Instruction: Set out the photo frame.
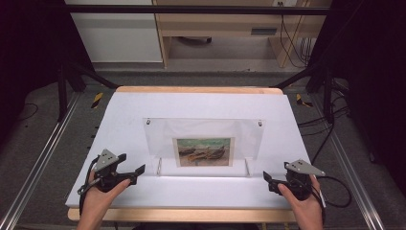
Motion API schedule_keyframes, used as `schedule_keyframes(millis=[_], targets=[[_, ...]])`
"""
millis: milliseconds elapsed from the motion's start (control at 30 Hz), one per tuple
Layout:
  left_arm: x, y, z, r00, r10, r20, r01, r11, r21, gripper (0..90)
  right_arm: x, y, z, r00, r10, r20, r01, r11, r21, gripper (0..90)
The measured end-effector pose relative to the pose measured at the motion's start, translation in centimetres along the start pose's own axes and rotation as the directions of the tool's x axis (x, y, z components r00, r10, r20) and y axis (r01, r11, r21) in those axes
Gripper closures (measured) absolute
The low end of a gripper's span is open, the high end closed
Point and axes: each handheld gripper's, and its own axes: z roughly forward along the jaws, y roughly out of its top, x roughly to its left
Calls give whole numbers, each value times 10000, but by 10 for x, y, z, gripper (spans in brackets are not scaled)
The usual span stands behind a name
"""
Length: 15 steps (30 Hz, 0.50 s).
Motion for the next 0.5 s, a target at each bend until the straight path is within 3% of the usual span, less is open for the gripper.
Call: schedule_keyframes(millis=[267,333,400,500], targets=[[16,-4,-2,9986,-34,-528,46,9997,219,87,-8,-1,3,9998,107,196,-109,9999,94,139],[20,-6,-2,9960,242,-865,-202,9987,464,74,-11,-2,5,9994,185,288,-190,9997,181,142],[26,-8,-1,9878,705,-1388,-590,9946,853,70,-14,-2,8,9989,152,447,-165,9994,289,148],[32,-10,0,9847,546,-1653,-395,9948,935,67,-17,-3,10,9977,88,670,-118,9990,440,156]])
